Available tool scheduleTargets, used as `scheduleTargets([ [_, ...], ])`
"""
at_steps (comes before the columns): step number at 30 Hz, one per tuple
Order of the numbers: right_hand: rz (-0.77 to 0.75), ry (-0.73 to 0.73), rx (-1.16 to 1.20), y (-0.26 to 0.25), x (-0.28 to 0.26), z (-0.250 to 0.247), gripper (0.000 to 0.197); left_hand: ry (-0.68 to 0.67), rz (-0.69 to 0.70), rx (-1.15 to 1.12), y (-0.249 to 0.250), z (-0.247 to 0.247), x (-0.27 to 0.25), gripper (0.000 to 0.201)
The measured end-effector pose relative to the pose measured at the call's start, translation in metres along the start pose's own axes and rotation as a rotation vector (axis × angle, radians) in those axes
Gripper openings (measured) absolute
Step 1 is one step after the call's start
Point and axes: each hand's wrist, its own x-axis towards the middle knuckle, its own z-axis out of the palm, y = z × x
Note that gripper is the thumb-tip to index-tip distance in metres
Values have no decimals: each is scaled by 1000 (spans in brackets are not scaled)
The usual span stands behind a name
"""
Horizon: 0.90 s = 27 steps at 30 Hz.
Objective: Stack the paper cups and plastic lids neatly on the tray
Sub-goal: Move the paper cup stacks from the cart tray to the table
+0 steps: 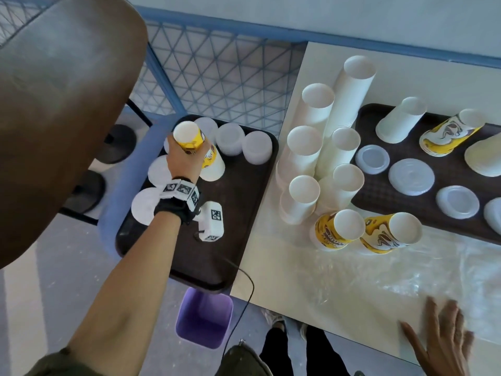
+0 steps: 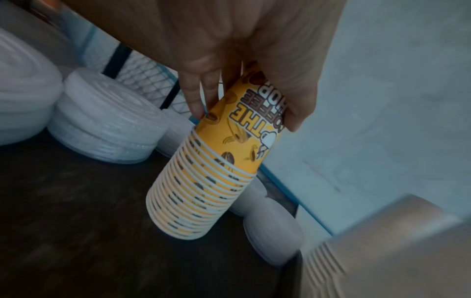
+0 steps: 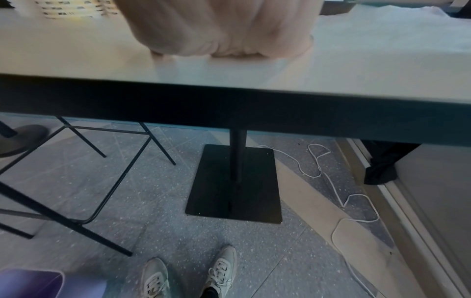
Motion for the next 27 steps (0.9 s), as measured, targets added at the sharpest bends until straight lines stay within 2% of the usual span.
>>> scheduleTargets([
  [6,0,-76,55,2,3,0,98,-143,92,15,-12,-22,-86,55],
  [11,-5,-99,124,5,5,-2,114,-196,16,-142,-48,-28,-129,86],
  [15,-6,-53,155,11,6,2,114,-201,-110,-169,-69,-15,-142,90],
  [22,-14,-79,136,17,10,6,115,-136,-136,-27,-80,4,-142,77],
  [27,-38,-55,112,21,11,6,108,-100,-135,-60,-71,3,-145,74],
])
